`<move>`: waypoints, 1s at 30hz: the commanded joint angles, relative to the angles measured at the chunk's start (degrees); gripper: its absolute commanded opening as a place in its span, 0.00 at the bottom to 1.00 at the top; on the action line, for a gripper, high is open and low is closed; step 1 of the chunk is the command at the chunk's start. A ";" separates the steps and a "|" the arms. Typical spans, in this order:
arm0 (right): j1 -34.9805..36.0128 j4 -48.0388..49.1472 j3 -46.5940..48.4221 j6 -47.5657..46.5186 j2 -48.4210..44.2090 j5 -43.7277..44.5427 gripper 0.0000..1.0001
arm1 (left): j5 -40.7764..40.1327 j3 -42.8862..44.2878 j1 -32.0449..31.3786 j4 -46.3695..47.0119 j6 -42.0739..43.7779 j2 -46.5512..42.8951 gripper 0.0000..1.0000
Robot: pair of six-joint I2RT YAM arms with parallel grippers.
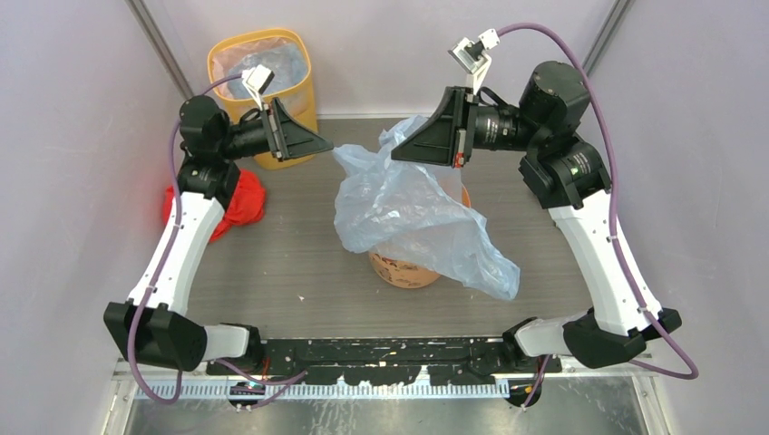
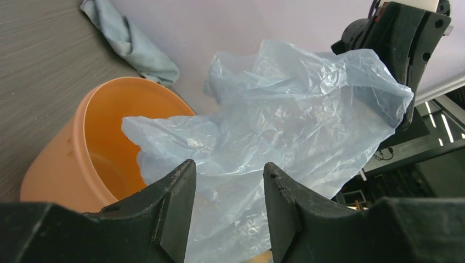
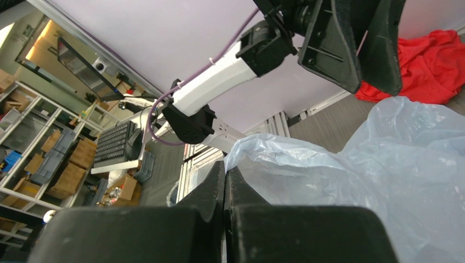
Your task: Put the trash bags into the trash bin
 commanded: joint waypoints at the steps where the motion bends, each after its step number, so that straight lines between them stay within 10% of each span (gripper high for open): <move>1: 0.18 -0.40 0.03 -1.83 -1.87 0.20 0.01 | -1.79 3.95 -0.12 -19.20 12.54 -2.54 0.50; 7: 0.14 -5.22 0.19 -5.94 -2.78 1.05 0.01 | -2.50 5.25 -0.12 -27.54 15.82 -1.70 0.65; 18: 0.15 -5.71 -2.32 -7.69 -4.33 1.95 0.01 | -6.13 8.88 -0.12 -44.35 26.27 -0.87 0.61; 30: 0.39 -4.59 -3.50 -6.99 -3.94 1.71 0.01 | -6.38 6.43 -0.13 -31.82 17.14 2.58 0.64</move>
